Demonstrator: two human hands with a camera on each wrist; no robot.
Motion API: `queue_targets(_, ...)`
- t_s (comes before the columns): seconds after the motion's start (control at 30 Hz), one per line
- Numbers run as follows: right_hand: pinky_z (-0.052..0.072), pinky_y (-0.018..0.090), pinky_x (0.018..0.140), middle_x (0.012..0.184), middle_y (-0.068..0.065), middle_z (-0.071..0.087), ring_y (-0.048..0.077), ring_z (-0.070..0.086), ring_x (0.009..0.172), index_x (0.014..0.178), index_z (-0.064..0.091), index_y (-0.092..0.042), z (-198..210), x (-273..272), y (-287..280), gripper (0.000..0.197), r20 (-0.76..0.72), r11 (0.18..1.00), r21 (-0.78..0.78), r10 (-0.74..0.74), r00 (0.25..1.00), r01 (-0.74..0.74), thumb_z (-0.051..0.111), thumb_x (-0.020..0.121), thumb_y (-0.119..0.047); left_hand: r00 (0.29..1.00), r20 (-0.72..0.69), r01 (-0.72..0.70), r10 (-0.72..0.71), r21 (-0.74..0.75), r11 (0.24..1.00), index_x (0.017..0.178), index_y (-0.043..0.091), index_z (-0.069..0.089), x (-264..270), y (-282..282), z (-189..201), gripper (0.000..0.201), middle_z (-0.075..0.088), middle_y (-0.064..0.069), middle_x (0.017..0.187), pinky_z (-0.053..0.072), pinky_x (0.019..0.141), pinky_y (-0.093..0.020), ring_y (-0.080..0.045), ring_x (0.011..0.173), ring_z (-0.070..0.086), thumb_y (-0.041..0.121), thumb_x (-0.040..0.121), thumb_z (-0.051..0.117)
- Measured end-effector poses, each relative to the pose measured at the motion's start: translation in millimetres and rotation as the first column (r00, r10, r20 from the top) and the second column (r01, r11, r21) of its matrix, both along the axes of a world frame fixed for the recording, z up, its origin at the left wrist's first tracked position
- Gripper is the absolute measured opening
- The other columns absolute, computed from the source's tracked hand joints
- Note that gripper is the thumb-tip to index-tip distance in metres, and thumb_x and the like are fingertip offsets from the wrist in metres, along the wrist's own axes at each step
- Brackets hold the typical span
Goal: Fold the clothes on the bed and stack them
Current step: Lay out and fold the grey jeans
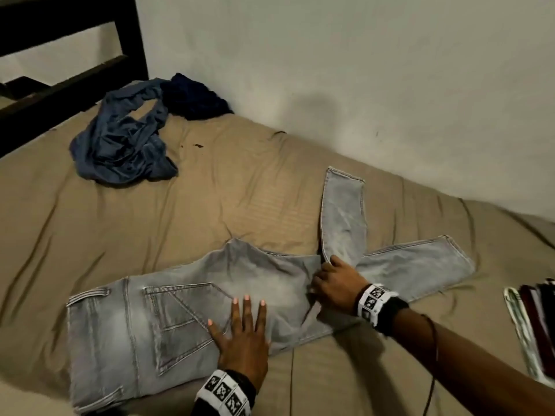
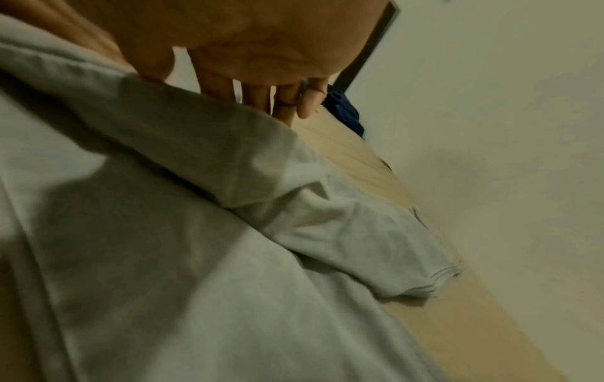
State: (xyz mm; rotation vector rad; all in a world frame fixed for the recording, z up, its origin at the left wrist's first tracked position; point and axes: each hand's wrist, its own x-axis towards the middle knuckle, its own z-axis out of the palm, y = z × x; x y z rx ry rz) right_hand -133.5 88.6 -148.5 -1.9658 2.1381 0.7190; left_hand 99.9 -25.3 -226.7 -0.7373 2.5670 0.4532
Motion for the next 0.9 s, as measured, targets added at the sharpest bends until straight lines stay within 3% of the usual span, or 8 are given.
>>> queue_targets(0.17, 0.042, 0.038, 0.085, 0.078, 0.002, 0.067, 0.026, 0.058, 0.078, 0.073, 0.072, -0.021, 34.7, -61.2, 42.9, 0.064, -0.078, 0.996, 0.063, 0.073, 0.994, -0.069, 0.034, 0.101, -0.063, 0.990, -0.138, -0.031, 0.028, -0.014, 0.999, 0.154, 0.037, 0.035, -7.4, -0.2, -23.0, 0.107, 0.041, -0.018, 0.157, -0.003, 0.099, -0.085, -0.043, 0.144, 0.033, 0.062, 0.062, 0.083)
queue_targets(0.27, 0.049, 0.036, 0.065, 0.079, 0.004, 0.067, 0.027, 0.062, 0.073, 0.069, 0.075, -0.019, 25.7, -82.8, 95.0, 0.013, -0.170, 0.980, 0.066, -0.177, 0.969, 0.190, 0.077, 0.069, -0.032, 0.993, -0.104, 0.049, -0.046, 0.026, 0.998, 0.154, 0.040, 0.036, -10.0, -1.1, -21.3, 0.073, 0.034, -0.019, 0.161, -0.005, 0.098, -0.084, -0.046, 0.145, 0.033, 0.072, 0.089, 0.040)
queue_targets(0.37, 0.050, 0.041, 0.050, 0.101, 0.015, 0.072, 0.037, 0.062, 0.070, 0.116, 0.064, -0.007, -19.0, -77.3, 176.0, 0.049, -0.150, 0.895, 0.037, -0.435, 0.888, 0.445, 0.070, 0.069, -0.017, 0.998, -0.062, 0.010, -0.005, 0.078, 0.997, 0.151, 0.039, 0.044, -10.7, -0.3, -26.8, 0.075, 0.036, -0.022, 0.159, 0.001, 0.095, -0.088, -0.049, 0.142, 0.038, 0.070, 0.095, 0.005)
queue_targets(0.53, 0.046, 0.042, 0.063, 0.138, 0.010, 0.061, 0.041, 0.060, 0.097, 0.140, 0.059, -0.016, -42.5, -58.1, 216.8, 0.066, -0.135, 0.750, -0.075, -0.661, 0.738, 0.657, 0.040, 0.079, -0.033, 0.998, -0.052, 0.040, -0.038, 0.023, 0.999, 0.150, 0.041, 0.044, -15.7, -2.6, -31.6, 0.077, 0.040, -0.022, 0.157, 0.010, 0.090, -0.089, -0.047, 0.141, 0.034, 0.077, 0.091, 0.011)
queue_targets(0.6, 0.045, 0.043, 0.070, 0.132, 0.012, 0.064, 0.039, 0.058, 0.099, 0.136, 0.060, -0.013, -42.3, -56.5, 208.0, 0.062, -0.131, 0.687, -0.155, -0.727, 0.674, 0.710, 0.046, 0.080, -0.034, 0.997, -0.047, 0.062, -0.062, -0.012, 0.998, 0.152, 0.046, 0.038, -20.0, -5.6, -29.0, 0.079, 0.025, -0.022, 0.163, -0.010, 0.096, -0.086, -0.047, 0.146, 0.022, 0.082, 0.088, 0.009)
queue_targets(0.67, 0.042, 0.043, 0.072, 0.114, 0.014, 0.068, 0.037, 0.056, 0.092, 0.124, 0.064, -0.008, -42.1, -59.1, 188.5, 0.057, -0.113, 0.632, -0.241, -0.772, 0.626, 0.736, 0.055, 0.074, -0.035, 0.999, -0.043, 0.028, -0.029, -0.035, 0.999, 0.155, 0.052, 0.022, -25.1, -5.6, -24.2, 0.081, 0.008, -0.023, 0.167, -0.001, 0.095, -0.089, -0.048, 0.149, 0.007, 0.084, 0.083, 0.007)
queue_targets(0.77, 0.044, 0.042, 0.073, 0.097, 0.017, 0.068, 0.036, 0.056, 0.093, 0.114, 0.062, -0.003, -37.7, -76.2, 160.7, 0.055, -0.048, 0.539, -0.329, -0.830, 0.556, 0.775, 0.069, 0.070, -0.035, 1.000, -0.021, 0.004, -0.004, 0.007, 1.000, 0.153, 0.036, 0.034, -29.2, 2.1, -21.8, 0.081, 0.037, -0.030, 0.154, 0.021, 0.083, -0.093, -0.054, 0.139, 0.030, 0.078, 0.090, 0.007)
queue_targets(0.9, 0.045, 0.043, 0.078, 0.112, 0.013, 0.066, 0.036, 0.049, 0.105, 0.115, 0.065, -0.012, -40.9, -117.1, 165.0, 0.046, -0.035, 0.446, -0.288, -0.889, 0.456, 0.848, 0.069, 0.074, -0.034, 0.994, -0.112, 0.010, -0.017, -0.058, 0.998, 0.156, 0.037, 0.020, -22.7, 12.1, -19.0, 0.079, 0.021, -0.029, 0.163, 0.001, 0.103, -0.087, -0.056, 0.147, 0.022, 0.078, 0.091, 0.002)
